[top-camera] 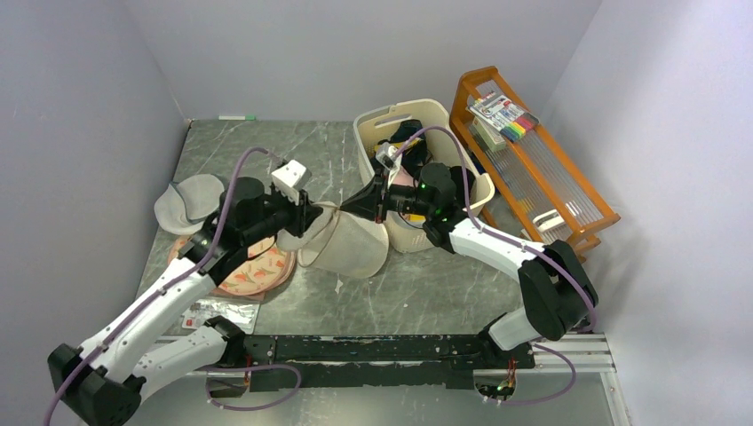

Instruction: Unzip the laundry bag and remove the bra

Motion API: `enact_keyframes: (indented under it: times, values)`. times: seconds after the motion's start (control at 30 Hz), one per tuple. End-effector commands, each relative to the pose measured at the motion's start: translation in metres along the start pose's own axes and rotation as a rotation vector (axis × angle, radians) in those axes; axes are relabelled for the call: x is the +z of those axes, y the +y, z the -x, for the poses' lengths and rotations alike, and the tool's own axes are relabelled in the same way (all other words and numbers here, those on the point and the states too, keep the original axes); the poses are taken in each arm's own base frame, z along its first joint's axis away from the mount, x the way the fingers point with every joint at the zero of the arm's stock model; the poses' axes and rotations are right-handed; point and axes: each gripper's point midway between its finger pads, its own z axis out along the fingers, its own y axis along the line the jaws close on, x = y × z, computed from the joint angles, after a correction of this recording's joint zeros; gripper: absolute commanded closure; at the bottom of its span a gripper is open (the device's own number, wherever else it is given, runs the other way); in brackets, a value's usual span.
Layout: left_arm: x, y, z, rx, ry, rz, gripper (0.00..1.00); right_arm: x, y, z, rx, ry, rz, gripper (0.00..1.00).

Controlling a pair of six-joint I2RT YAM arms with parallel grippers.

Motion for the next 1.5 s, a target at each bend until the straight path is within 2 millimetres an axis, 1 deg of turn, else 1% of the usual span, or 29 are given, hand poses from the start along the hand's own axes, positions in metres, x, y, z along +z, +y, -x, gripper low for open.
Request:
enact_keyframes:
  times: [0.0, 0.07, 0.23, 0.37, 0.47, 0.6, 0.7, 0.83, 0.93, 0.97, 1.07, 1.13, 1.17, 1.23, 1.33, 1.4, 1.47]
  values:
    - [-0.021, 0.005, 0.034, 0.023, -0.151, 0.043, 0.76, 0.001, -0.007, 0.012, -0.031, -0.029, -0.038, 1.00]
    - [-0.028, 0.004, 0.040, 0.029, -0.186, 0.047, 0.84, 0.001, -0.013, 0.011, -0.016, -0.029, -0.064, 1.00]
    - [-0.034, -0.002, 0.044, 0.040, -0.212, 0.015, 0.93, 0.000, -0.029, 0.009, 0.020, -0.020, -0.125, 1.00]
    - [-0.042, -0.011, 0.050, 0.050, -0.255, -0.029, 0.93, -0.005, -0.044, 0.007, 0.058, -0.018, -0.180, 1.00]
    - [-0.049, -0.014, 0.055, 0.054, -0.289, -0.036, 0.93, -0.008, -0.048, 0.003, 0.064, -0.022, -0.202, 1.00]
    - [-0.053, -0.015, 0.057, 0.053, -0.305, -0.039, 0.93, -0.007, -0.053, -0.001, 0.079, -0.002, -0.223, 1.00]
    - [-0.054, -0.018, 0.058, 0.055, -0.307, -0.055, 0.93, -0.007, -0.054, -0.003, 0.087, 0.010, -0.228, 1.00]
    - [-0.056, -0.018, 0.059, 0.031, -0.320, -0.048, 0.93, -0.007, -0.055, 0.000, 0.089, 0.009, -0.236, 1.00]
    - [-0.058, -0.017, 0.067, -0.011, -0.325, -0.031, 0.93, -0.007, -0.056, 0.005, 0.070, 0.031, -0.253, 0.99]
    - [-0.058, -0.015, 0.070, -0.023, -0.319, -0.017, 0.93, -0.009, -0.055, 0.007, 0.059, 0.027, -0.264, 0.95]
    - [-0.055, -0.001, 0.070, -0.074, -0.237, 0.071, 0.93, -0.016, -0.053, 0.012, 0.035, 0.011, -0.295, 0.79]
    - [-0.052, 0.011, 0.066, -0.111, -0.156, 0.144, 0.93, -0.018, -0.051, 0.014, 0.028, 0.013, -0.304, 0.69]
    - [-0.049, 0.017, 0.061, -0.136, -0.109, 0.183, 0.93, -0.018, -0.049, 0.015, 0.021, 0.018, -0.303, 0.65]
    - [-0.049, 0.025, 0.058, -0.175, -0.066, 0.239, 0.93, -0.018, -0.047, 0.016, 0.000, 0.024, -0.309, 0.57]
    - [-0.045, 0.030, 0.054, -0.194, -0.020, 0.277, 0.93, -0.013, -0.042, 0.015, -0.033, 0.040, -0.320, 0.46]
    - [-0.043, 0.036, 0.052, -0.202, 0.015, 0.314, 0.93, -0.006, -0.034, 0.010, -0.074, 0.071, -0.312, 0.38]
    - [-0.041, 0.039, 0.052, -0.217, 0.046, 0.340, 0.93, -0.001, -0.031, 0.005, -0.115, 0.104, -0.345, 0.31]
